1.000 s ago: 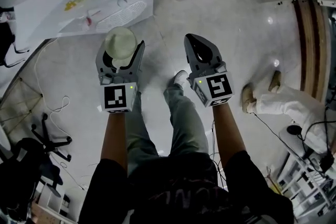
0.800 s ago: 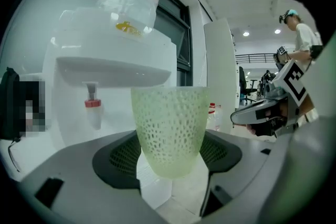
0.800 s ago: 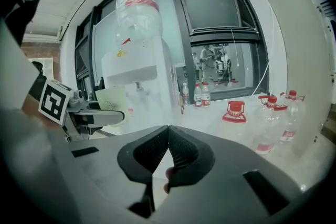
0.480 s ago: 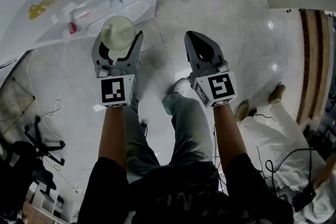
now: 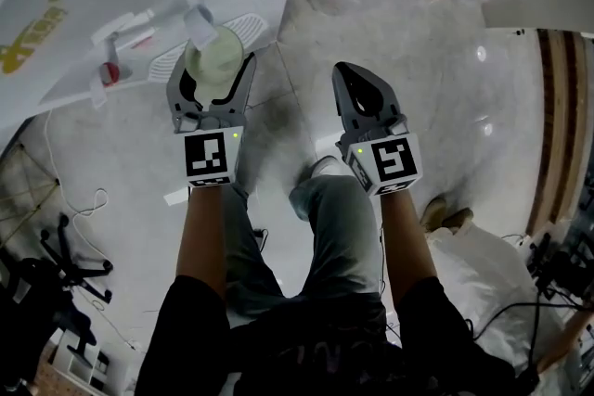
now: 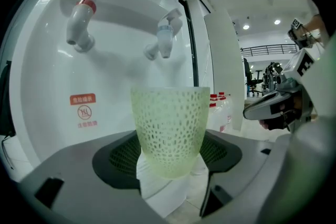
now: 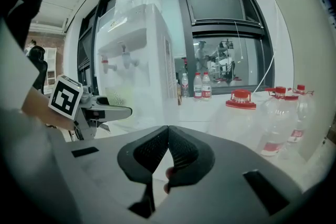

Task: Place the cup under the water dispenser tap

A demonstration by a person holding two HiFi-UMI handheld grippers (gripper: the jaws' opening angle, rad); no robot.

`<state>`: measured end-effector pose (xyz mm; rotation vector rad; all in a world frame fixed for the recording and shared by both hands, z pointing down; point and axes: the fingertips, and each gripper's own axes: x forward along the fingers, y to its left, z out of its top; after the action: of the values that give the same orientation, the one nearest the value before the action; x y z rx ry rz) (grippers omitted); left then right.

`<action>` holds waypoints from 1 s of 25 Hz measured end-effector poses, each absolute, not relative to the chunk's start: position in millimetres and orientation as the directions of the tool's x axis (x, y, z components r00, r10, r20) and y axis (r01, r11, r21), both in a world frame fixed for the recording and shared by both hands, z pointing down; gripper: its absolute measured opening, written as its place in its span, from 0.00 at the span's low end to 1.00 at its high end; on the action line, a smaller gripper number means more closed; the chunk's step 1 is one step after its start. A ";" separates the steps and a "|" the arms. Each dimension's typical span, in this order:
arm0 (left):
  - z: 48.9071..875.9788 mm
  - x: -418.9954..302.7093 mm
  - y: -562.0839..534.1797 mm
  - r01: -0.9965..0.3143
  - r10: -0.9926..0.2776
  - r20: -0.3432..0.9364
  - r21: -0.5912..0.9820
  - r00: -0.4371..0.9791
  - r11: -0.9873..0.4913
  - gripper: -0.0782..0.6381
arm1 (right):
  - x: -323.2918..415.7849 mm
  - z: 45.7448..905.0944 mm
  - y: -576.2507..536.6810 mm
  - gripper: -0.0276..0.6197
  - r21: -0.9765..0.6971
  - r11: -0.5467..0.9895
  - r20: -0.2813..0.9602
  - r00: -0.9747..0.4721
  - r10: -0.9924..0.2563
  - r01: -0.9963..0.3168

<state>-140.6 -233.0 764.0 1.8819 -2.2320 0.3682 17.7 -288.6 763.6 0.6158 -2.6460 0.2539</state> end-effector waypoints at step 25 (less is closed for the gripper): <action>797.4 -146.7 -265.4 -0.974 -0.874 0.432 -0.115 -0.224 0.193 0.60 | 19.5 787.9 -310.4 0.06 -0.076 0.898 0.455 -0.817 -0.355 -0.433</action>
<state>-146.7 -265.4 797.4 1.7591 -2.2004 0.5344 19.5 -310.4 787.9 0.5738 -2.6241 0.2441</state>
